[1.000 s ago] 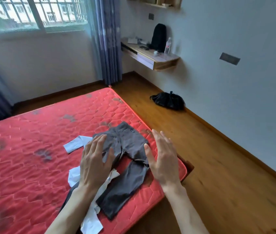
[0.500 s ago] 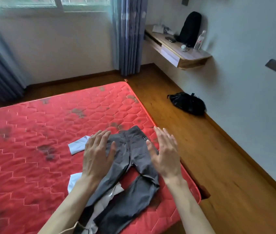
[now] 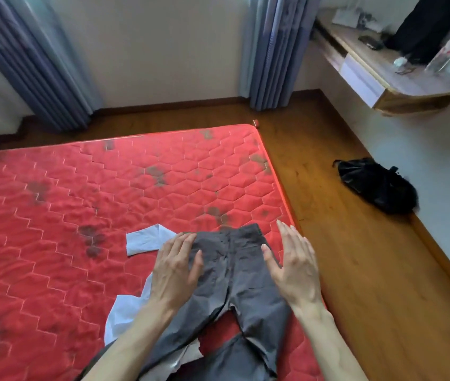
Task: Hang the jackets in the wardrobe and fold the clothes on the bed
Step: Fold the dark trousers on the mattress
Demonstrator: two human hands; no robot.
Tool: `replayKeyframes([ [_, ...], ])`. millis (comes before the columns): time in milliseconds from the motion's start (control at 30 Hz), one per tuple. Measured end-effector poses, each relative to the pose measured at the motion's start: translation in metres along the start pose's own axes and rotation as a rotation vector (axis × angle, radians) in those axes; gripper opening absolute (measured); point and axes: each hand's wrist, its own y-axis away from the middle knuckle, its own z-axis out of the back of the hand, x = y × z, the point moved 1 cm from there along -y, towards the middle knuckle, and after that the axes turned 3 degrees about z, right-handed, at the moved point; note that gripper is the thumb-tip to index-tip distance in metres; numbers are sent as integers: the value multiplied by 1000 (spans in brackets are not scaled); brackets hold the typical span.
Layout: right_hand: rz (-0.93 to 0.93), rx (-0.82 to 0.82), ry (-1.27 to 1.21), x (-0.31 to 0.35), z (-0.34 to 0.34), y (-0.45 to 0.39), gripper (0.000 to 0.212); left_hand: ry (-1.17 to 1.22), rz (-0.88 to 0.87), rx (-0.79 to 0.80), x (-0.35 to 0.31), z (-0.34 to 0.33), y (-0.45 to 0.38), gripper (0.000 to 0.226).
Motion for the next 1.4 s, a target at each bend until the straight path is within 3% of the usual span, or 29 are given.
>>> replayKeyframes([
  [167,37,3,31,-40,-93,-35,63,-9,81,23,50,-78,-41,49],
  [533,16,210,127,-144,-327,-44,62,-211,135,63,191,-293,-75,52],
  [700,-322,269,-47,-186,-378,-71,84,-352,442,262,228,-334,-86,64],
  [867,-574,331,-98,-204,-406,-99,88,-144,788,254,251,-348,-109,68],
  [933,-614,297,-133,-206,-408,-101,65,98,887,276,264,-350,-114,58],
  [1000,-590,276,-245,-201,-400,-98,33,346,878,221,265,-344,-114,34],
  [1067,-535,257,-336,-194,-383,-90,16,469,831,159,255,-330,-109,26],
  [1233,-469,175,-521,-164,-297,-60,6,537,704,156,212,-258,-86,31],
  [1400,-506,129,-670,-117,-164,-44,11,653,677,111,135,-137,-68,23],
])
